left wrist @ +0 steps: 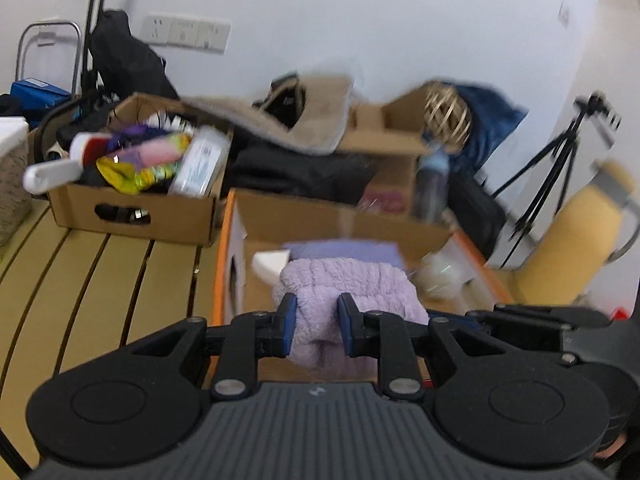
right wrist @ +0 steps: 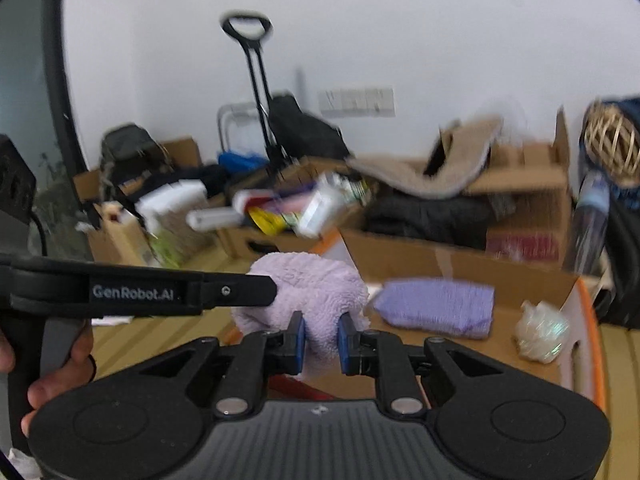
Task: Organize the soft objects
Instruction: 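Lower the pink fuzzy sock into the box and open both grippers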
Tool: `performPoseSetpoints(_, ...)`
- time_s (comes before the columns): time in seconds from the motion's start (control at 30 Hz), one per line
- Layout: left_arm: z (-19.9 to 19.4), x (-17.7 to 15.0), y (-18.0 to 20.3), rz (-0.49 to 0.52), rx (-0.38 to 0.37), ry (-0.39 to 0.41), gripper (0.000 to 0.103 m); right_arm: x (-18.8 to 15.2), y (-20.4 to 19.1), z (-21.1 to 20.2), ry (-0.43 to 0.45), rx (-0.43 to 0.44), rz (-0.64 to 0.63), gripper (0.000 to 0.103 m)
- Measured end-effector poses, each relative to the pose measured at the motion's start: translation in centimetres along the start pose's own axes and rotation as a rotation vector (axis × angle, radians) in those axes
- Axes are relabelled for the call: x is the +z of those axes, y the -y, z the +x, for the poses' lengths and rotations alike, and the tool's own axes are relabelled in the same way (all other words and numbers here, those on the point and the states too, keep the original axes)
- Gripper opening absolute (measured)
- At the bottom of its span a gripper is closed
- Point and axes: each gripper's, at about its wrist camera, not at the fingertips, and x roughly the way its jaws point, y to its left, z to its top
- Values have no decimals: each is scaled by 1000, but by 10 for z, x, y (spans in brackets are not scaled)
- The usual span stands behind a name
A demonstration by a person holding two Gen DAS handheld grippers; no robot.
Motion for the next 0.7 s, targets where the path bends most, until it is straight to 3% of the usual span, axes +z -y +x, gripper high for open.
performPoseSetpoints(0.1,23,-8,-8,25,49,-11,25,-8,14,39,-68,8,16,16)
performPoseSetpoints(0.17,29,-13,-9,51,77,1,33,-13,18,56,-119,26,28,20)
performPoseSetpoints(0.3,28,-15,-14,54,76,8,37,-12,9,71,-195,49,-1,36)
performPoseSetpoints(0.37,21,-11,-15,47,78,15,37,-11,4,71,-212,29,-13,56)
performPoseSetpoints(0.4,17,-9,-14,48,80,21,37,-10,2,69,-217,14,-18,55)
performPoseSetpoints(0.53,-22,2,-9,63,92,68,39,2,1,32,-142,1,-6,55)
performPoseSetpoints(0.7,-89,8,3,110,105,128,40,15,3,-53,-11,-45,-1,56)
